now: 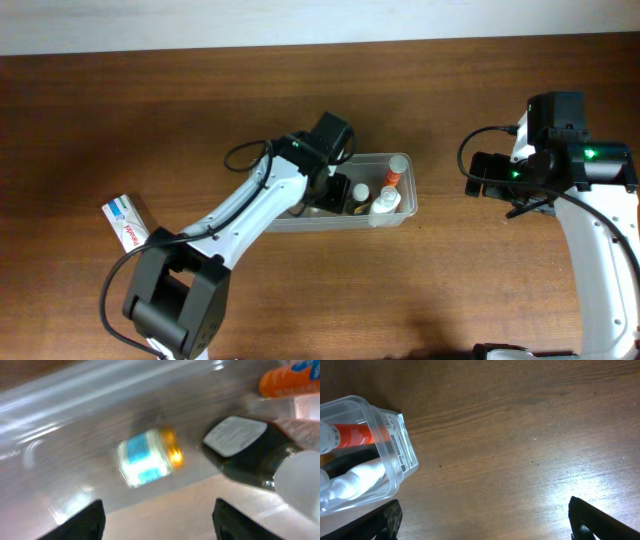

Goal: Pack container
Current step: 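Place the gold-capped jar into the container and release, then grasp the white-and-blue medicine box with the left gripper, then lower the medicine box into the container's left end and release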

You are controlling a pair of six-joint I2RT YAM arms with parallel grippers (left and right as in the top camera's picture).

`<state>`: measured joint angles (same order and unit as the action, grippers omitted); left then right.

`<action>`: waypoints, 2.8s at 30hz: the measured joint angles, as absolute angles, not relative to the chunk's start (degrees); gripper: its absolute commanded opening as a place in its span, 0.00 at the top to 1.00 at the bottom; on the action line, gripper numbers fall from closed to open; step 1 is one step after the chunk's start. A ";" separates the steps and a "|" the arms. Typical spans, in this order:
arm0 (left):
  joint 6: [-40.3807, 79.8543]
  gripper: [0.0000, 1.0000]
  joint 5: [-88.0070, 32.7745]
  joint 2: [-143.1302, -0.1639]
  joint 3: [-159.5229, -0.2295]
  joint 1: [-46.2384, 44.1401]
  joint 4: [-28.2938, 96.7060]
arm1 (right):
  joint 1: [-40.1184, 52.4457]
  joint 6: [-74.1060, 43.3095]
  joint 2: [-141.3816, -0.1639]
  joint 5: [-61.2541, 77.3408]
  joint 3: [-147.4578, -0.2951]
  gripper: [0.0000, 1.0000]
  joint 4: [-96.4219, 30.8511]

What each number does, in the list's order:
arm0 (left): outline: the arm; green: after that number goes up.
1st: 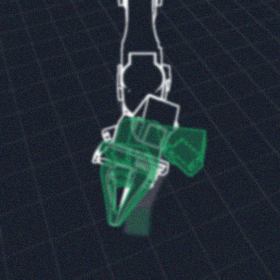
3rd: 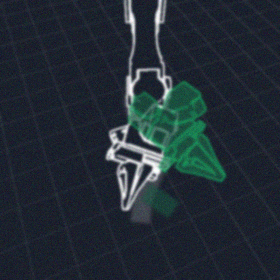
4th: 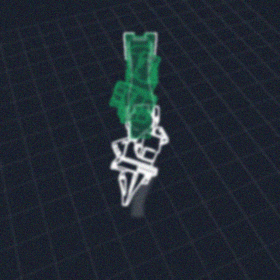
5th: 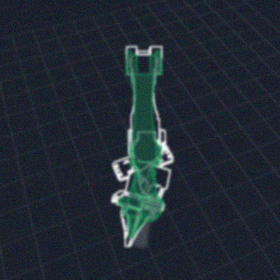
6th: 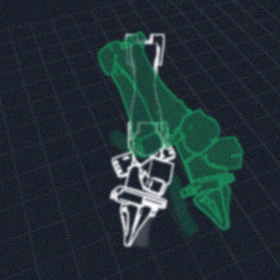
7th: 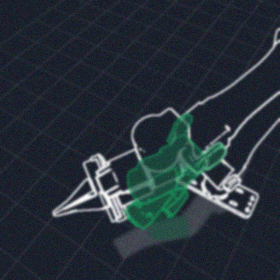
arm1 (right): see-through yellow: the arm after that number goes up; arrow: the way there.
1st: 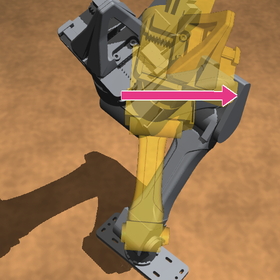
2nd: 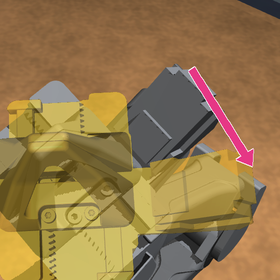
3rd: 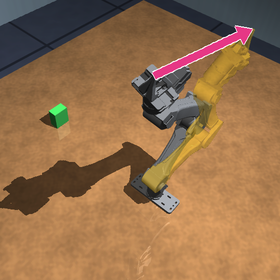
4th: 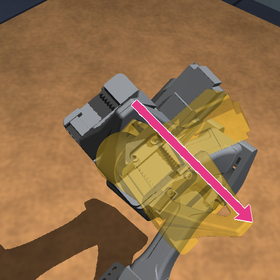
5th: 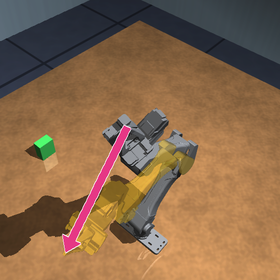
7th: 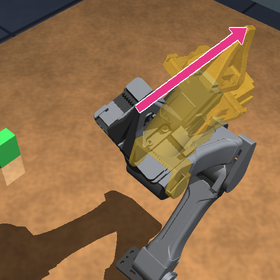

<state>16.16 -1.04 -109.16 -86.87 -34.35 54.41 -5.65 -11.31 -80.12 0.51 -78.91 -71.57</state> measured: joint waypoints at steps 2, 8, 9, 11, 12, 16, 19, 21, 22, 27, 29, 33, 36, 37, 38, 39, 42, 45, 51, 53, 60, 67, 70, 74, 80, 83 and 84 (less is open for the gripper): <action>16.03 0.18 0.27 -108.36 -90.04 -32.88 58.02 | -5.65 -11.33 -80.12 0.51 -78.91 0.02 -71.59; 15.77 0.01 5.28 -98.76 -98.41 -22.70 65.67 | -5.65 -11.29 -80.12 0.51 -78.89 0.02 -71.59; 15.81 0.01 5.76 -96.86 -99.00 -20.38 66.26 | -5.65 -11.29 -80.12 0.51 -78.89 0.02 -71.59; 15.86 0.01 6.83 -92.25 -100.01 -13.85 68.23 | -5.65 -11.29 -80.12 0.51 -78.89 0.02 -71.57; 15.88 0.01 7.25 -90.59 -100.18 -10.61 69.08 | -5.65 -11.31 -80.12 0.51 -78.89 0.02 -71.59; 16.12 0.01 8.27 -87.72 -100.42 3.99 72.31 | -5.65 -11.27 -80.12 0.54 -78.89 0.02 -71.57; 16.14 0.01 7.60 -88.47 -98.94 13.80 72.05 | -5.65 -11.14 -80.12 0.54 -78.89 0.02 -71.57; 16.14 0.01 6.52 -89.41 -96.68 18.68 70.87 | -5.65 -11.11 -80.12 0.54 -78.89 0.02 -71.59; 16.14 0.01 5.93 -90.04 -95.20 20.82 70.19 | -5.65 -11.11 -80.12 0.51 -78.89 0.02 -71.57; 16.14 0.01 3.84 -97.36 -85.03 27.18 64.49 | -5.65 -11.07 -80.12 0.51 -78.89 0.02 -71.55; 16.14 0.01 3.40 -101.21 -82.06 27.29 62.48 | -5.65 -11.16 -80.12 0.54 -78.89 0.02 -71.59; 16.14 0.01 2.79 -108.86 -79.70 26.85 59.92 | -5.65 -11.09 -80.12 0.54 -78.89 0.02 -71.61; 16.14 0.01 2.52 -113.10 -79.46 26.70 58.85 | -5.65 -11.00 -80.12 0.51 -78.89 0.02 -71.57; 16.14 0.01 2.44 -114.06 -79.42 26.70 58.59 | -5.65 -10.94 -80.12 0.51 -78.89 0.02 -71.57; 16.14 0.05 2.35 -114.85 -79.42 26.70 58.41 | -5.65 -10.92 -80.12 0.54 -78.89 0.02 -71.59; 16.14 0.09 2.33 -115.44 -79.37 26.70 58.04 | -5.65 -10.92 -80.12 0.54 -78.89 0.02 -71.59; 16.25 0.40 2.33 -116.42 -79.37 26.70 57.36 | -5.65 -10.85 -80.12 0.54 -78.89 0.02 -71.59; 16.45 0.59 2.15 -116.53 -79.37 26.70 56.77 | -5.65 -10.72 -80.12 0.51 -78.89 0.02 -71.59; 16.56 0.66 1.98 -116.51 -79.40 26.57 56.21 | -5.65 -10.70 -80.12 0.51 -78.89 0.02 -71.59; 16.53 0.66 2.09 -116.49 -79.42 26.35 56.29 | -5.65 -10.72 -80.12 0.51 -78.89 0.02 -71.59; 16.53 0.65 1.74 -115.55 -81.76 22.48 60.05 | -5.65 -10.70 -80.12 0.54 -78.89 0.02 -71.59; 12.45 0.65 1.65 -105.54 -90.48 12.32 60.77 | -5.65 -10.68 -80.12 0.54 -78.89 0.02 -71.57; 5.96 0.65 1.58 -99.29 -93.95 4.97 59.09 | -5.65 -10.70 -80.12 0.54 -78.89 0.01 -71.53; -5.28 0.65 0.01 -94.19 -95.48 -6.50 57.47 | -5.65 -10.70 -80.12 0.51 -78.89 0.02 -71.31; -19.68 0.66 -1.56 -95.22 -94.54 -19.40 57.80 | -5.65 -10.70 -80.12 0.54 -78.89 0.02 -71.33; -24.77 0.66 -1.80 -96.90 -92.66 -23.27 57.95 | -5.65 -10.70 -80.12 0.51 -78.89 0.02 -71.31; -26.17 0.66 -1.98 -97.84 -91.88 -24.36 58.39 | -5.65 -10.70 -80.12 0.54 -78.89 0.02 -71.33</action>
